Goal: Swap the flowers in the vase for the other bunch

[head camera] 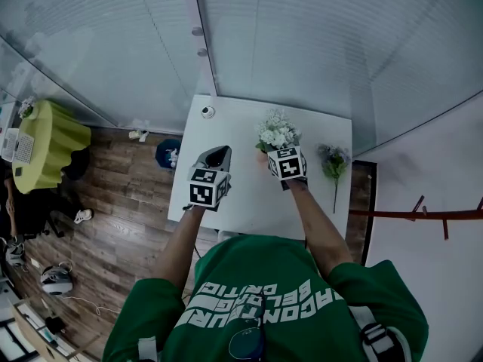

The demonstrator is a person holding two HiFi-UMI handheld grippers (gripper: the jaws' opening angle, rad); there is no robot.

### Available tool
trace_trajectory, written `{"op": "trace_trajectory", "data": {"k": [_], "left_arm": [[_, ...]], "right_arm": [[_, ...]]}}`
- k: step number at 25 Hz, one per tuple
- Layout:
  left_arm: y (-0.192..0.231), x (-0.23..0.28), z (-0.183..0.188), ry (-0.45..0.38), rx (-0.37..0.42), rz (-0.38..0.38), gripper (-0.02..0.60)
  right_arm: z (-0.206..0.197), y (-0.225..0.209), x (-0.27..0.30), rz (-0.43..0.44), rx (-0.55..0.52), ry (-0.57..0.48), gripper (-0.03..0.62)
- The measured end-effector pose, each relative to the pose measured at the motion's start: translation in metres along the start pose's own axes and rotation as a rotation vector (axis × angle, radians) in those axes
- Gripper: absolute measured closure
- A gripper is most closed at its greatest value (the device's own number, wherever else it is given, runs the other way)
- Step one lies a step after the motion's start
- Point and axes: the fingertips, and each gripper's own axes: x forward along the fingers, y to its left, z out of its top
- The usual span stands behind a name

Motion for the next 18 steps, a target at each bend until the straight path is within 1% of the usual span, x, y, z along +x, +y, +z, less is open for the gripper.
{"op": "trace_trajectory", "data": {"k": [8,18], "left_arm": [[-0.013,0.001,0.000,-0.006,0.013,-0.022,0.581],[-0.031,0.005,-0.002,0.003,0.029,-0.065,0.582]], "right_arm": [[0.000,0.000,-0.021,0.007,0.025,-0.011,0.408],[-0.005,-0.005,-0.047,-0.012,0.052,-0.037,0.410]]}}
